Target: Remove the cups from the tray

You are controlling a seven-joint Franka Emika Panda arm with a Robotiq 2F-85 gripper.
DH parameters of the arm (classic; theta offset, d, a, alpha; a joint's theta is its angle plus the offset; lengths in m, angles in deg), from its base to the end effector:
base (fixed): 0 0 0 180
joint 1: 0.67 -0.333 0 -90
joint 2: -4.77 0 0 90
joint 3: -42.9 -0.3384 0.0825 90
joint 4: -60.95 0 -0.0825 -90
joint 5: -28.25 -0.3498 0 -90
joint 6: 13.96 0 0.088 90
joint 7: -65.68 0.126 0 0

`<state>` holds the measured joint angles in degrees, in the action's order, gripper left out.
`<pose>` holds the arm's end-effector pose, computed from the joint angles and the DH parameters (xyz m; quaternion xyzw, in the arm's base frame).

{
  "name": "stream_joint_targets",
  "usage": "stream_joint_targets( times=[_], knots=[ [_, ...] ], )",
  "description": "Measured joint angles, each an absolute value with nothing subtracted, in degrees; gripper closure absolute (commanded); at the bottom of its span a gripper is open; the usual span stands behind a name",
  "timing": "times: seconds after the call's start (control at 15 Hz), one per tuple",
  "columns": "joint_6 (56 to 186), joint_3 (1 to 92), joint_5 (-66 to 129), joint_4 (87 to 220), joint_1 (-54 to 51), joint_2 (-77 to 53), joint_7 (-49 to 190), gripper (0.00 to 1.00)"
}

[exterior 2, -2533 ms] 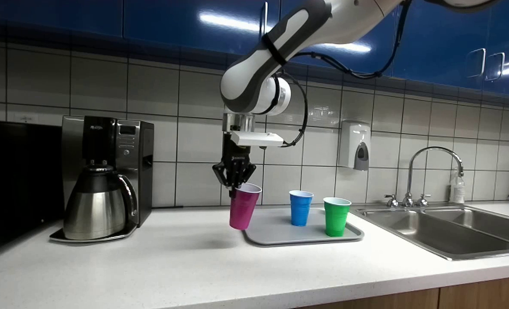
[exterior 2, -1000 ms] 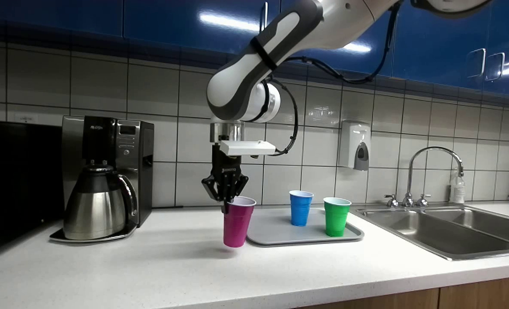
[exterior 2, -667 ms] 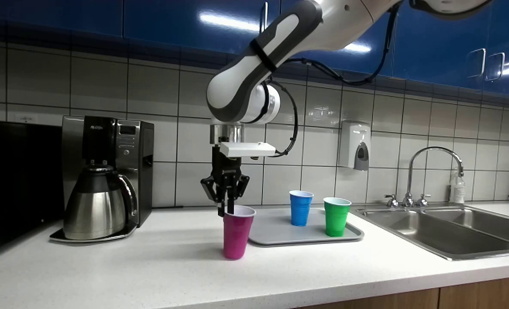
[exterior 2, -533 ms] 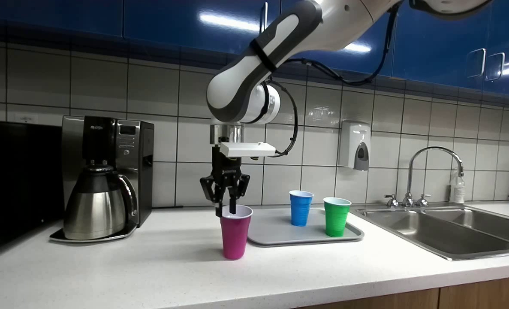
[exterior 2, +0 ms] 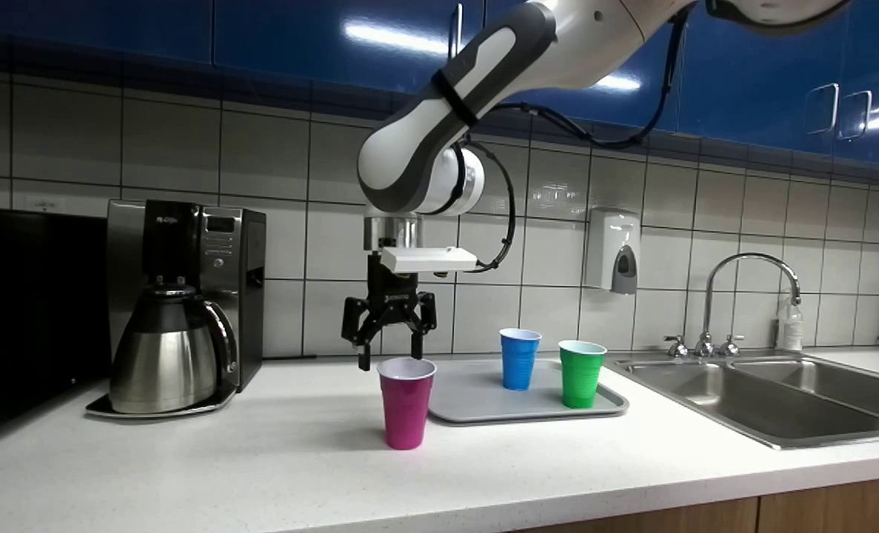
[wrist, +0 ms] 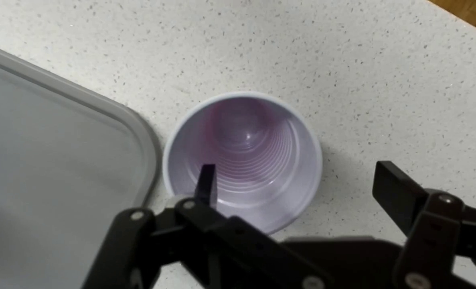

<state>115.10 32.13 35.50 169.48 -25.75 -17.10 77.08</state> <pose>0.5002 0.3453 0.3280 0.9695 0.2448 -0.0011 0.0157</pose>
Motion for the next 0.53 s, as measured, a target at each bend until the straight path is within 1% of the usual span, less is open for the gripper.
stream_joint_targets(
  times=[0.53],
  knots=[
    [115.10,32.20,35.50,169.11,-25.49,-17.10,77.08,0.00]
  ],
)
